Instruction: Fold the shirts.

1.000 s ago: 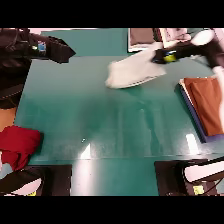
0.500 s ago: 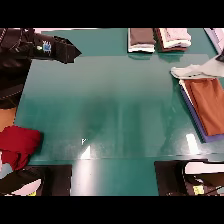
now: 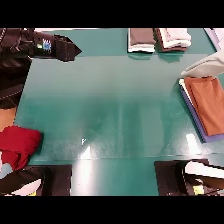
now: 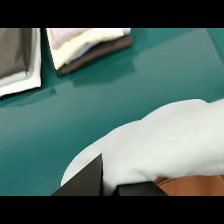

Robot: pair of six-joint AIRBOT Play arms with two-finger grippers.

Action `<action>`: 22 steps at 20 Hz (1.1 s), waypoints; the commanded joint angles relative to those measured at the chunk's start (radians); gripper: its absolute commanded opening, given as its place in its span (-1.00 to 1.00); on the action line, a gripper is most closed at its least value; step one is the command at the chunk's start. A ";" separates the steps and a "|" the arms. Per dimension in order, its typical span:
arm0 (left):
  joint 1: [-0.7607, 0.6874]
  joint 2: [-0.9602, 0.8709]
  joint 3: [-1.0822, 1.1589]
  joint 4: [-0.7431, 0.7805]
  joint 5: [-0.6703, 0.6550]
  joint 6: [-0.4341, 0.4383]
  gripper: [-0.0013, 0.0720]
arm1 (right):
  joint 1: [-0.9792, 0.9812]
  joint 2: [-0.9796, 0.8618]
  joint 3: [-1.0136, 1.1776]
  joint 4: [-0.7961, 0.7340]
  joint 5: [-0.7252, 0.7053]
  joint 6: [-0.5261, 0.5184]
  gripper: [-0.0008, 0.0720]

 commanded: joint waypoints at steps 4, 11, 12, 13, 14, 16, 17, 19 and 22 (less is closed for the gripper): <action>0.000 0.000 0.000 0.001 -0.014 0.001 -0.88 | -0.008 0.097 -0.002 -0.129 0.126 -0.004 -0.93; 0.000 0.000 0.000 0.002 -0.029 0.012 -0.88 | -0.116 0.252 -0.315 -0.339 0.218 -0.004 -0.93; 0.000 0.000 0.000 0.002 -0.033 0.027 -0.88 | -0.149 0.272 -0.372 -0.338 0.221 -0.004 -0.93; 0.000 0.000 0.000 0.002 -0.037 0.034 -0.88 | -0.182 0.288 -0.424 -0.338 0.223 -0.004 -0.93; 0.000 0.000 0.000 0.002 -0.038 0.034 -0.88 | -0.217 0.303 -0.474 -0.338 0.223 -0.004 -0.93; 0.000 0.000 0.000 0.002 -0.038 0.034 -0.88 | -0.278 0.320 -0.550 -0.338 0.221 -0.004 -0.49; 0.000 0.000 0.000 0.002 -0.039 0.034 -0.88 | -0.308 0.324 -0.581 -0.338 0.214 -0.004 0.16; 0.000 0.000 0.000 0.002 -0.039 0.034 -0.88 | -0.370 0.324 -0.595 -0.334 0.215 -0.003 0.51; 0.000 0.000 0.000 0.002 -0.035 0.034 -0.88 | -0.405 0.338 -0.540 -0.325 0.213 -0.003 0.53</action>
